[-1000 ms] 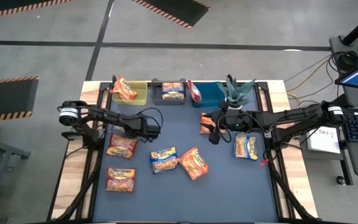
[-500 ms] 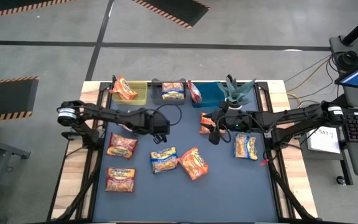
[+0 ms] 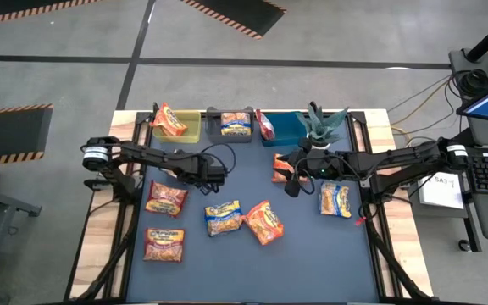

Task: Sort Maruchan noodles
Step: Put the blue noodle pack into the black bin

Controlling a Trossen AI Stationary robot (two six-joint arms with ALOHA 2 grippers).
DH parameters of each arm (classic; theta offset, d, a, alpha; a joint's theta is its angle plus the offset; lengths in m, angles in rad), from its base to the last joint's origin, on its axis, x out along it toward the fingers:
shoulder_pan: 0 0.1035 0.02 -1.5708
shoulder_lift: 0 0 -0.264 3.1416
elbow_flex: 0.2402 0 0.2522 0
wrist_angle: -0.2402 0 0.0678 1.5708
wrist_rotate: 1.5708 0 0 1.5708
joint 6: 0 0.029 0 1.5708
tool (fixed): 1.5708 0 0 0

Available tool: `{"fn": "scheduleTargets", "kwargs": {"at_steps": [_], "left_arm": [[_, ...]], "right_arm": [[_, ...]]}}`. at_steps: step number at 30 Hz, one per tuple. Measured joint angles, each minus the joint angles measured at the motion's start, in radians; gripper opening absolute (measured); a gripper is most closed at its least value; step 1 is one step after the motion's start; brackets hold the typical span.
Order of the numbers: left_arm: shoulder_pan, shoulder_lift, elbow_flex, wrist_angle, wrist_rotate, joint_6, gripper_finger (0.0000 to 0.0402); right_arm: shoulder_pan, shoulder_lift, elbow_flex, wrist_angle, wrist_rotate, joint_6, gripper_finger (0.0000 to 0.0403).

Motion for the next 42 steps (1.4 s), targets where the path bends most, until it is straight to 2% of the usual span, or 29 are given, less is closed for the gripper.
{"fn": "scheduleTargets", "kwargs": {"at_steps": [4,9,13,25,42], "left_arm": [[0.003,0.042,-0.019,-0.001,0.0,-0.002,0.0223],[0.002,0.102,-0.021,-0.005,-0.04,0.01,0.0221],[0.002,0.132,-0.02,-0.014,-0.071,0.019,0.02],[0.002,0.123,-0.021,-0.006,-0.083,0.005,0.0096],[-0.004,0.118,-0.021,-0.008,-0.077,0.019,0.0063]], "right_arm": [[0.0,0.0,0.0,0.0,0.0,0.006,0.0166],[0.0,0.0,0.0,0.0,0.0,0.007,0.0166],[0.0,0.0,0.0,0.001,0.0,0.009,0.0166],[0.0,0.0,0.0,0.001,0.0,0.011,0.0166],[0.0,0.0,0.0,0.001,0.001,-0.001,0.0166]]}}
